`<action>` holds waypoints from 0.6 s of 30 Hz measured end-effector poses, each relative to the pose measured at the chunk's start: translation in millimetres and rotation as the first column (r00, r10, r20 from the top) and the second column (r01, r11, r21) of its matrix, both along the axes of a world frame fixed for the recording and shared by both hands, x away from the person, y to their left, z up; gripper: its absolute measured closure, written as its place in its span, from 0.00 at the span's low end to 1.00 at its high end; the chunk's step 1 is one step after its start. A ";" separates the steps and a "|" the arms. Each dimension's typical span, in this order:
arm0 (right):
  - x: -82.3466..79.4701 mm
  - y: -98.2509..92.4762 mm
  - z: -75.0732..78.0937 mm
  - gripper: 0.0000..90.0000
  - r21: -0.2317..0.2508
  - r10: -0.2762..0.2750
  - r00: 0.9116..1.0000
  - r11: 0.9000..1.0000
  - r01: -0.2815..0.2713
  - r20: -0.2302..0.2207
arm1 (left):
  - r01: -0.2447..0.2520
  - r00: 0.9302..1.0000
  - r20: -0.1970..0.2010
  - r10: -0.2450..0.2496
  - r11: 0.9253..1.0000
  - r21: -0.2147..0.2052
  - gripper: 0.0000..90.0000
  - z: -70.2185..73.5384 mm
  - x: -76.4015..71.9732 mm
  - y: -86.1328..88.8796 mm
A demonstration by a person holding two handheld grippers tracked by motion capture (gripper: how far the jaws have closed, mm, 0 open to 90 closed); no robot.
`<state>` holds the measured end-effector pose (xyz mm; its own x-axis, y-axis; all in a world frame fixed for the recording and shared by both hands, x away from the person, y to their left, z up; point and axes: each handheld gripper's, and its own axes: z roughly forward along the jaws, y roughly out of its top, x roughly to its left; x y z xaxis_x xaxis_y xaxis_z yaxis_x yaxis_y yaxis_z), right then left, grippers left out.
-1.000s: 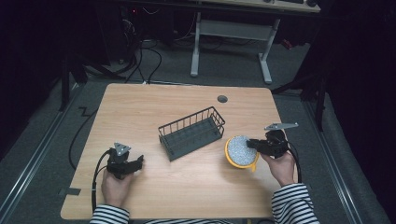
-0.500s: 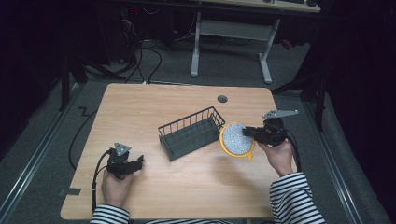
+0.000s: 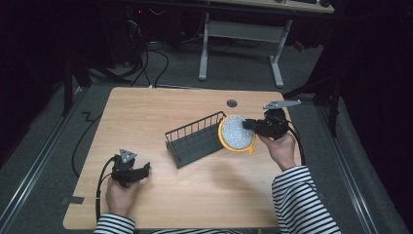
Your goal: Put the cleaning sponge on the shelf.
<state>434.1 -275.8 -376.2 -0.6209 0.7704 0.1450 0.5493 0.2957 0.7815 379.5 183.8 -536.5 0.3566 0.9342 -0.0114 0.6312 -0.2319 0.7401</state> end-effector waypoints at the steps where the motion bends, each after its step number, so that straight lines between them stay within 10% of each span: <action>1: 2.2 1.9 0.7 0.89 0.003 0.002 1.000 1.000 -0.002 0.001 | 0.000 1.000 0.000 0.000 1.000 0.000 0.31 0.0 0.0 0.0; 18: 39.4 36.1 13.7 0.89 0.018 -0.014 0.998 1.000 0.013 0.065 | -0.001 1.000 0.001 0.001 1.000 -0.001 0.31 -0.1 0.0 -0.1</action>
<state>473.5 -239.7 -362.5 -0.6190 0.7763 0.1186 0.5010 0.2741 0.8209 379.4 183.7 -536.5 0.3559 0.9344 -0.0122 0.6309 -0.2307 0.7407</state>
